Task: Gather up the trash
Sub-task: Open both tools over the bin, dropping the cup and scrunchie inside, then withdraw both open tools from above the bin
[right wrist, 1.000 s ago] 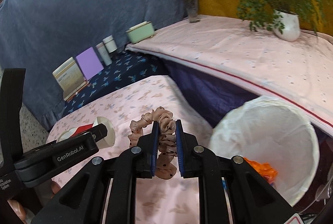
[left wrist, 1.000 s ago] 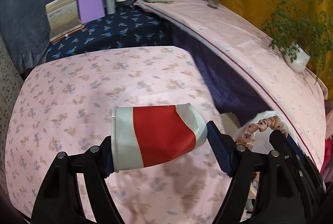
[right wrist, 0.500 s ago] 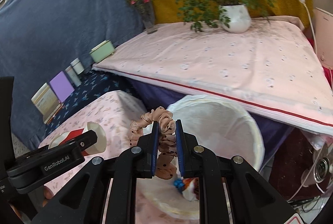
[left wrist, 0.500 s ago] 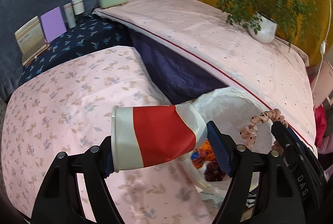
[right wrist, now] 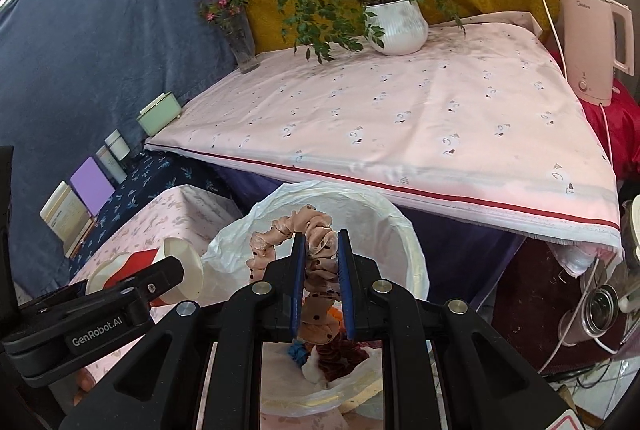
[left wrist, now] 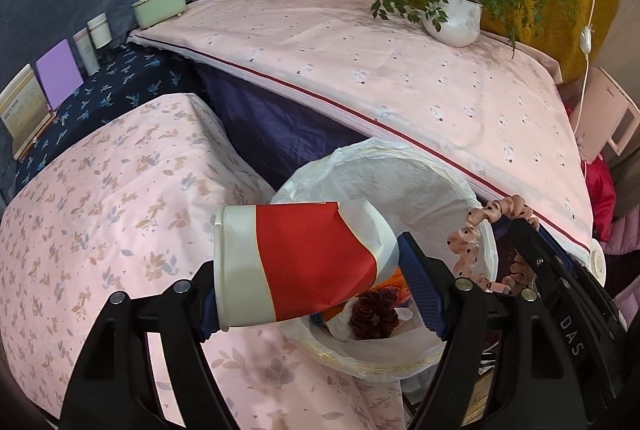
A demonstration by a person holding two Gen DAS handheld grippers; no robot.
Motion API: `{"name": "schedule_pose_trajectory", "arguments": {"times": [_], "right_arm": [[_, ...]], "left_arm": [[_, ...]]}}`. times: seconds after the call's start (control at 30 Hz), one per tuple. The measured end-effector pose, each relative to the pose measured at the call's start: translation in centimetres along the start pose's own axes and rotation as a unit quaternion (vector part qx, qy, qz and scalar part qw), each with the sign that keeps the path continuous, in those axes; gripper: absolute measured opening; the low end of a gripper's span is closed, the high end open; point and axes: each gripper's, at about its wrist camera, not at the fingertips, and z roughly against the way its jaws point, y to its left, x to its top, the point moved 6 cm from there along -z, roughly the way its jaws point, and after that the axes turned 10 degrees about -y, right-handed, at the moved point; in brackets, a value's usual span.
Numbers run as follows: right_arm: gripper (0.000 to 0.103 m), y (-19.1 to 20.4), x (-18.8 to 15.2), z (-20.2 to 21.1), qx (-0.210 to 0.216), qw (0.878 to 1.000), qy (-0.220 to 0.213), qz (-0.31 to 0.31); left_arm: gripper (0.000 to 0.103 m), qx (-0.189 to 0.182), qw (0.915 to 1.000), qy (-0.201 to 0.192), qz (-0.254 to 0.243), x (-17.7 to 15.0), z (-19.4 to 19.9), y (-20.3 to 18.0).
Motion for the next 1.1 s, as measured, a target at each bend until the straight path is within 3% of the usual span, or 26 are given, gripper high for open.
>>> {"name": "schedule_pose_trajectory", "arguments": {"times": [0.07, 0.3, 1.1], "right_arm": [[0.015, -0.2, 0.0, -0.1, -0.001, 1.000, 0.000, -0.002], [0.015, -0.7, 0.1, -0.2, -0.004, 1.000, 0.000, -0.003], [0.018, 3.4, -0.8, -1.6, 0.021, 0.999, 0.018, 0.026]], "left_arm": [[0.072, -0.006, 1.0000, 0.003, -0.002, -0.2, -0.1, -0.4], [0.088, -0.010, 0.9999, 0.003, -0.004, -0.2, -0.3, -0.8], [0.088, 0.009, 0.9997, 0.008, 0.023, -0.5, -0.6, 2.5]]}}
